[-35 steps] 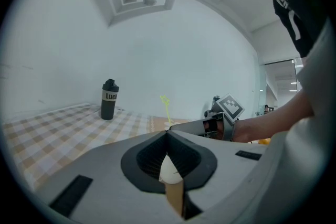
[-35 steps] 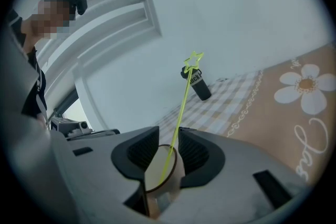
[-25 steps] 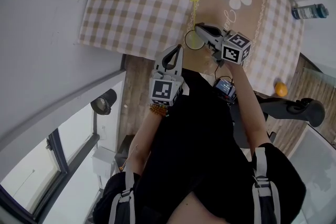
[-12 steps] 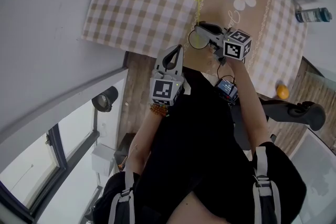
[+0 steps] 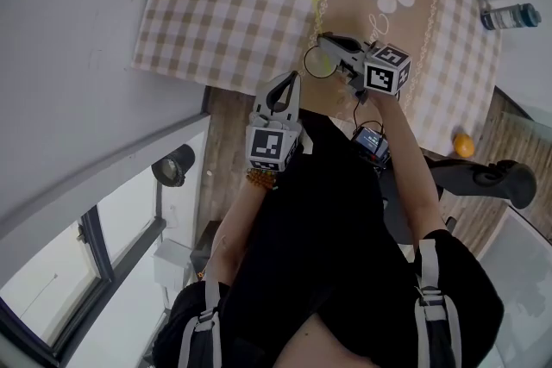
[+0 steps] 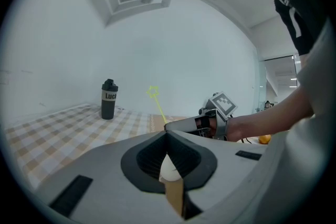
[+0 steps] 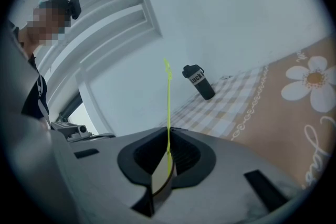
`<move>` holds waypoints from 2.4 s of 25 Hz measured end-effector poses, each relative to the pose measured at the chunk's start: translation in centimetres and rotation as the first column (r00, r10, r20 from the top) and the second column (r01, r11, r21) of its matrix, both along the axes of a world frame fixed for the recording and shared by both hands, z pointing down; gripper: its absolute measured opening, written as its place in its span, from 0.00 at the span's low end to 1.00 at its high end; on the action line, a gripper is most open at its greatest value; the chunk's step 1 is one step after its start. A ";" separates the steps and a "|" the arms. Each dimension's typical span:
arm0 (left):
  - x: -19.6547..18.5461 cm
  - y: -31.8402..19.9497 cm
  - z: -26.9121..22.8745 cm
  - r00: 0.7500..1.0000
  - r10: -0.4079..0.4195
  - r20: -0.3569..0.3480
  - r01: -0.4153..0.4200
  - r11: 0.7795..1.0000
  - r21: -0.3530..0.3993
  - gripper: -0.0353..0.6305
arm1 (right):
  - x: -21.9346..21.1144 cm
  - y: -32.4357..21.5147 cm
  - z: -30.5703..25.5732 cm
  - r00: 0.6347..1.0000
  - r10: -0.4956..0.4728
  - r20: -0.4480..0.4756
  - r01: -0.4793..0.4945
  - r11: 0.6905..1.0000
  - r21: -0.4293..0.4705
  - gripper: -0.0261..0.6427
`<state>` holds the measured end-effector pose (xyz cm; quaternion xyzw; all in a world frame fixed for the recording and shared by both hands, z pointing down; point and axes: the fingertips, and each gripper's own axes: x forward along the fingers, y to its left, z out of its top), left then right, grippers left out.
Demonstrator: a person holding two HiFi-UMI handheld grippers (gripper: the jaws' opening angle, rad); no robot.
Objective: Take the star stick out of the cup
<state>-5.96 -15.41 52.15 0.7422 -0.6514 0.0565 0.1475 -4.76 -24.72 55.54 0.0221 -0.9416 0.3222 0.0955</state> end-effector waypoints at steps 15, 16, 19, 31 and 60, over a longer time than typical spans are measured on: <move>1.4 -0.4 -0.9 0.999 0.052 -0.007 -0.052 0.998 0.035 0.06 | 2.9 0.5 -2.2 0.997 0.080 -0.014 -0.078 0.990 0.113 0.06; 1.6 -0.4 -1.0 0.998 0.059 -0.007 -0.059 0.998 0.037 0.06 | 3.1 0.7 -2.5 0.996 0.087 -0.012 -0.084 0.988 0.127 0.06; 1.9 -0.4 -1.1 0.997 0.074 -0.010 -0.074 0.996 0.044 0.06 | 3.4 1.3 -3.3 0.995 0.100 -0.007 -0.097 0.978 0.184 0.06; 1.1 -1.2 -3.5 0.996 0.086 0.000 -0.085 0.992 0.097 0.05 | 4.3 2.6 -8.5 0.972 0.229 0.060 -0.234 0.892 0.387 0.06; -0.3 -2.1 -9.5 0.993 0.101 0.066 -0.114 0.964 0.240 0.06 | 4.7 5.1 -13.2 0.786 0.608 0.114 -0.529 0.565 0.633 0.06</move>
